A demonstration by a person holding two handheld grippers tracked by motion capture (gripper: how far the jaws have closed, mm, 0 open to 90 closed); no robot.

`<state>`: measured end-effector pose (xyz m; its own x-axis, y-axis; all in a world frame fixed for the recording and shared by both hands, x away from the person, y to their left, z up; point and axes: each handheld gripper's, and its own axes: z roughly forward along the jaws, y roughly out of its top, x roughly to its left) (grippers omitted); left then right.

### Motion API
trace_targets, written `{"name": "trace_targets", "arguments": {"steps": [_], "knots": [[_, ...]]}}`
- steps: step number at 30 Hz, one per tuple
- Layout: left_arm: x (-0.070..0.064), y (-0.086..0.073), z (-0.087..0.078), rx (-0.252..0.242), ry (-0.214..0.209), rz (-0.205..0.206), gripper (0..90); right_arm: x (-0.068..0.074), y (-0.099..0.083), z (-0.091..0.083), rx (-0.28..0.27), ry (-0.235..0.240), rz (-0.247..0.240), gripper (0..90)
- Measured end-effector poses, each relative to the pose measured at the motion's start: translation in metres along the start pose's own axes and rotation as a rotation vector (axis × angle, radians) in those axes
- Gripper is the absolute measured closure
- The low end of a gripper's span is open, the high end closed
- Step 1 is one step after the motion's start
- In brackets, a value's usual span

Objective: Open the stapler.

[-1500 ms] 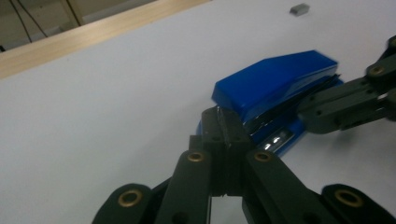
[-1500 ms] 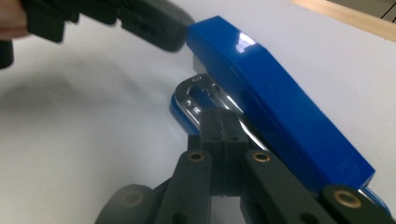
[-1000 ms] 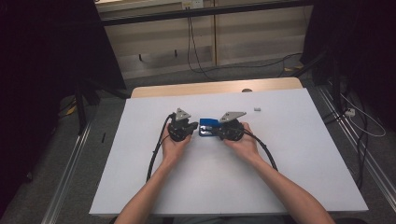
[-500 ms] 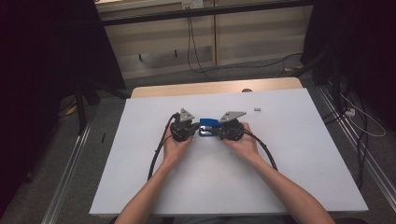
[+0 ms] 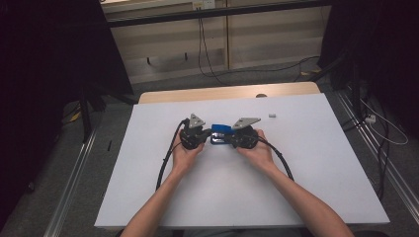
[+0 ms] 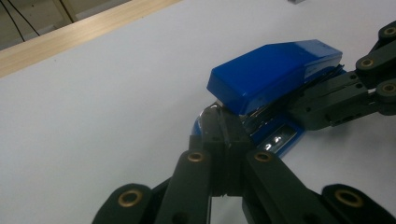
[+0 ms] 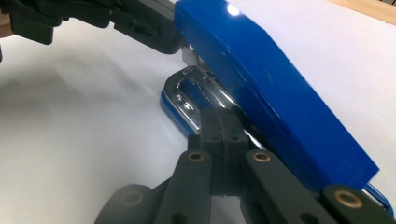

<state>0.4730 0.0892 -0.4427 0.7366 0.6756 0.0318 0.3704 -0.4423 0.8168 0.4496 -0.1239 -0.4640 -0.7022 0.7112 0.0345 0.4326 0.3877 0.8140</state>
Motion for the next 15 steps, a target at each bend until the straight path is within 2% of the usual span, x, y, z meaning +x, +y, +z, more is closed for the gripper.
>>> {"name": "trace_targets", "arguments": {"steps": [3, 15], "knots": [[0.0007, 0.0019, -0.0016, -0.019, -0.011, -0.014, 90.0, 0.0008, 0.0001, 0.0, 0.0, -0.004, -0.004, 90.0], [0.0001, 0.0048, -0.0036, -0.037, -0.016, -0.023, 90.0, 0.0018, 0.0008, 0.0, 0.004, -0.014, -0.023, 90.0]]}}
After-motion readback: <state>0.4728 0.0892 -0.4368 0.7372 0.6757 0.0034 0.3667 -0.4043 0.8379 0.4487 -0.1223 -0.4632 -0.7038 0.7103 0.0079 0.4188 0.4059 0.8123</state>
